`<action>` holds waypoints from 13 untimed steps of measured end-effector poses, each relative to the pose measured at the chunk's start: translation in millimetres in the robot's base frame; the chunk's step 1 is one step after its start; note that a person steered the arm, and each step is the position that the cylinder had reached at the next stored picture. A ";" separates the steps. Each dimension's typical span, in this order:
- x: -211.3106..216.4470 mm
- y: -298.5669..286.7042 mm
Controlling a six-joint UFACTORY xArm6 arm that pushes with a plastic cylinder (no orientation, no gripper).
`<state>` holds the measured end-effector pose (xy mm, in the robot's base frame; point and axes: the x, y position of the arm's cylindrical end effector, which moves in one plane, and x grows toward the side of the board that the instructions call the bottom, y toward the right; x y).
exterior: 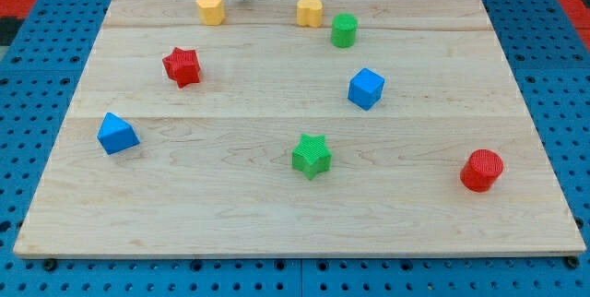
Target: Push the yellow hexagon parallel to the left of the green circle
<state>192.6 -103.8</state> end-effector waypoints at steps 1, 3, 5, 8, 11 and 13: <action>-0.1 -23.9; 33.4 -41.1; 48.7 -35.0; 68.5 -47.8; 73.7 -5.5; 96.6 -34.7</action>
<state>289.2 -138.5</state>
